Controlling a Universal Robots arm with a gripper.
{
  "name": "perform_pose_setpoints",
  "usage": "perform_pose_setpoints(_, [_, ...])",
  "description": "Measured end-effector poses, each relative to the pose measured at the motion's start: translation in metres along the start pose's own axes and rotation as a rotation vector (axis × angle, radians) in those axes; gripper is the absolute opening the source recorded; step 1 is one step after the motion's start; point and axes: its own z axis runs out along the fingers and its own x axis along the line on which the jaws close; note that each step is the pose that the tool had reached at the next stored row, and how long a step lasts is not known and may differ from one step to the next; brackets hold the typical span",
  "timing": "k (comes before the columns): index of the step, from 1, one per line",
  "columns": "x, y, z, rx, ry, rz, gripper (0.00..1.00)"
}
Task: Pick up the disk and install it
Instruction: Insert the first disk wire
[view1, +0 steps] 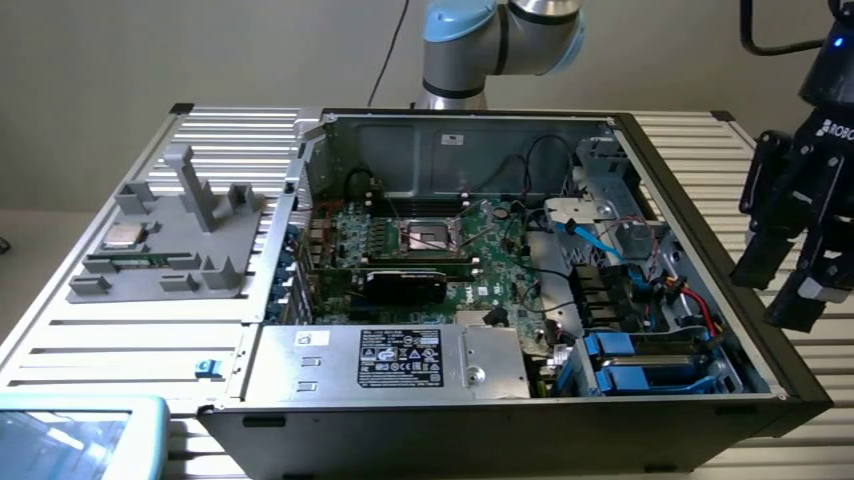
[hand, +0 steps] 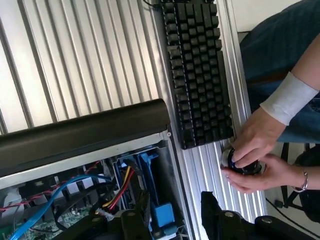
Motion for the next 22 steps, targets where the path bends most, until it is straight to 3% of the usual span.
perform_pose_setpoints(3, [0.0001, -0.0003, 0.0005, -0.0154, -0.0016, -0.044, 0.53])
perform_pose_setpoints(7, [0.0001, -0.0005, 0.0007, -0.0177, -0.0016, -0.051, 0.53])
perform_pose_setpoints(18, [0.0001, -0.0005, 0.0008, -0.0823, -0.0076, -0.236, 0.53])
perform_pose_setpoints(19, [0.0001, -0.0008, 0.0008, -0.0861, -0.0079, -0.247, 0.53])
perform_pose_setpoints(22, [0.0, -0.0009, 0.0008, -0.0883, -0.0078, -0.253, 0.53])
